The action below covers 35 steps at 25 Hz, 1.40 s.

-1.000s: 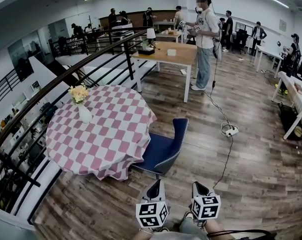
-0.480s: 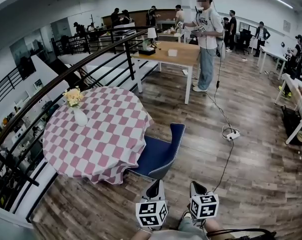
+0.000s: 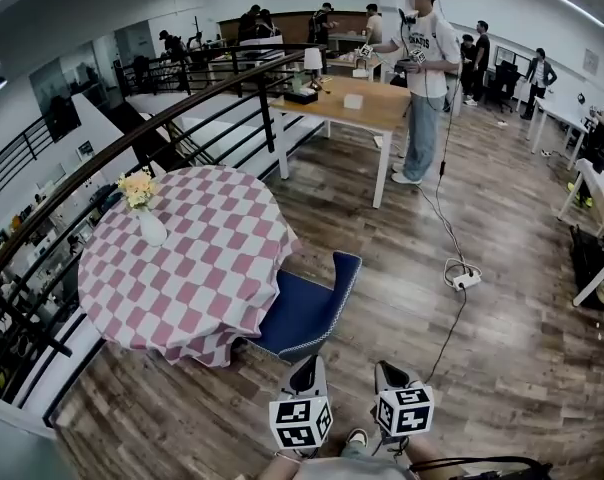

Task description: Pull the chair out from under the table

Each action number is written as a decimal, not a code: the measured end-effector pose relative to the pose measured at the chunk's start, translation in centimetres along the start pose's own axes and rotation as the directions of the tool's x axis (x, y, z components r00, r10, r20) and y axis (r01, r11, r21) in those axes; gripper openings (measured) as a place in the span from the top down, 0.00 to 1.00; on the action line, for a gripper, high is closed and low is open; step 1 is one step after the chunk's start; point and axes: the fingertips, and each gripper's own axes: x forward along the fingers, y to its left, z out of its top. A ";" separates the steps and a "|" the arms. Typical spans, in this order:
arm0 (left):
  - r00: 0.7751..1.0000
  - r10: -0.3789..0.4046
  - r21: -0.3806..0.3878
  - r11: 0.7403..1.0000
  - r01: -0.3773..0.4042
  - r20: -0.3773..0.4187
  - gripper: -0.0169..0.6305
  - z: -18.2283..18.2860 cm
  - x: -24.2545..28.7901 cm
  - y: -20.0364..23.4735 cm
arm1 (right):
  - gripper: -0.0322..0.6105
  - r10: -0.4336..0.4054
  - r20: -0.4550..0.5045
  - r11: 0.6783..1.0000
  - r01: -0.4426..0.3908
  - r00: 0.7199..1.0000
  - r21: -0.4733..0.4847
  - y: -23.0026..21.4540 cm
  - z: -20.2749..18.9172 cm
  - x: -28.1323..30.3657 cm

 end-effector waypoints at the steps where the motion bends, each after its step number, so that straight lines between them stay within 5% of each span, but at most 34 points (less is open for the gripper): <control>1: 1.000 0.004 -0.002 1.000 -0.004 -0.002 0.98 0.0 0.5 -0.4 | 0.92 0.005 -0.004 1.000 -0.005 1.000 -0.001 -0.6 0.1 0.1; 16: 0.992 0.120 -0.051 0.991 -0.123 -0.047 0.98 -1.4 5.3 -2.9 | 0.92 0.134 -0.080 0.990 -0.137 0.988 -0.034 -6.2 1.4 3.3; 35: 0.983 0.178 -0.034 0.983 -0.180 -0.045 0.98 1.1 9.0 0.4 | 0.92 0.215 -0.100 0.975 -0.219 0.971 -0.032 -5.1 4.5 8.9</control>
